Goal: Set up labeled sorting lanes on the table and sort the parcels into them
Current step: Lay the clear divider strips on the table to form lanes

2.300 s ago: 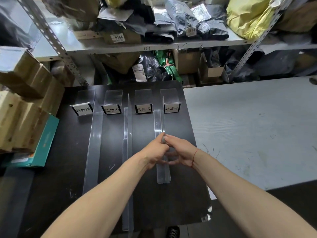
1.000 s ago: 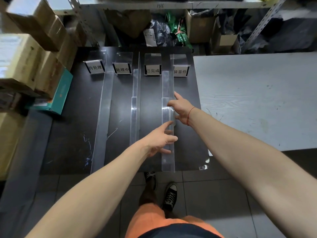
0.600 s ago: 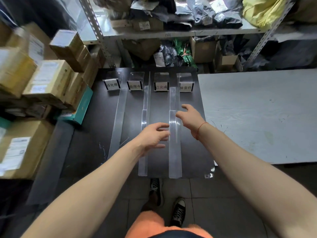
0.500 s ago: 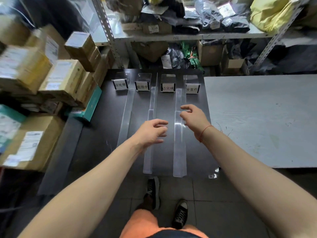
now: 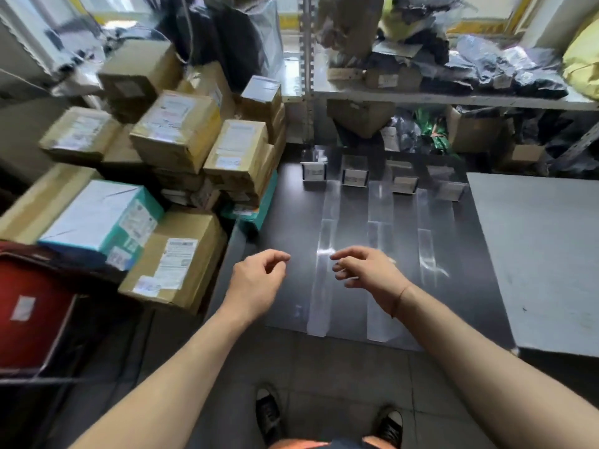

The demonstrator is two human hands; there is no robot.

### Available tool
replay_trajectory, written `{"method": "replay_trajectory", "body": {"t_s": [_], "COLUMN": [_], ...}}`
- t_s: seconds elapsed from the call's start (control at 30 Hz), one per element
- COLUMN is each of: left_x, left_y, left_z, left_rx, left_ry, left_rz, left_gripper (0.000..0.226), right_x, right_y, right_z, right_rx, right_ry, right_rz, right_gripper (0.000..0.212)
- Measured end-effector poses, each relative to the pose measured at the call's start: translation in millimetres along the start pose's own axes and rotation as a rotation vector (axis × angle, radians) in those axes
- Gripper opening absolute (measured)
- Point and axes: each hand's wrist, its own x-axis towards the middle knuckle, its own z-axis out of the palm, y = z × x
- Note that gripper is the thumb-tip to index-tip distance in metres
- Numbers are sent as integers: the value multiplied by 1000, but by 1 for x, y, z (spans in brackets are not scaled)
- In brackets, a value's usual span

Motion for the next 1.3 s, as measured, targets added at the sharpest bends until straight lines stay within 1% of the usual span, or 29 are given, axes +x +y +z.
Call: {"method": "replay_trajectory", "body": {"t_s": [0.07,0.13,0.2,0.27,0.37,0.43,0.5,0.53,0.63,0.7,0.73,0.77,0.83,0.87,0.9,0.97,1.0,1.07,1.17,1.2,1.3], "left_x": [4,13,23,29,38,43,43,42,39,37,36,35,32,31,30,29,29,28,27,27,28], "left_y": [-33,-64,-90,-103,-116,-126,-133,-134,-136,-138,-141,-144,-148,-150,-150,-151,-151,-147,-136,-127,-93], "left_z": [-26,-42,-50,-52,-50,-45,-43,-42,-39,-37,-36,-36,-38,-39,-41,-44,-45,-46,-44,-45,-51], "left_rx": [132,268,388,457,450,420,375,351,243,124,32,-83,-280,-312,-310,-285,-282,-274,-203,-182,-192], "left_ry": [79,126,93,-9,-141,-189,-186,-168,-132,-182,-210,-235,-238,-209,-175,-140,-164,-280,-448,-471,-467], "left_rz": [39,53,-12,-125,-258,-311,-340,-340,-297,-277,-289,-323,-408,-430,-437,-435,-422,-384,-294,-263,-152], "left_gripper": [27,36,42,38,32,31,31,29,25,26,26,24,23,24,25,32,37,49,68,70,63], "right_x": [7,15,21,24,35,46,57,62,72,74,75,74,72,70,68,64,62,55,43,40,28], "right_y": [2,2,2,-1,-3,2,8,12,27,37,43,46,49,49,48,46,48,51,45,42,22], "right_z": [43,81,114,142,180,199,214,219,226,226,224,222,218,215,212,207,205,202,201,199,178], "right_rx": [2,-14,-19,-15,-38,-21,12,9,42,142,163,157,130,120,113,87,72,39,18,27,38], "right_ry": [-10,-23,-38,-48,-66,-95,-130,-130,-123,-145,-148,-133,-98,-75,-54,-71,-100,-143,-148,-150,-115], "right_rz": [47,77,106,133,164,197,227,242,349,436,456,450,390,365,350,327,316,299,239,218,155], "right_gripper": [24,23,22,23,20,16,9,17,63,84,87,78,42,31,31,45,55,67,71,72,84]}}
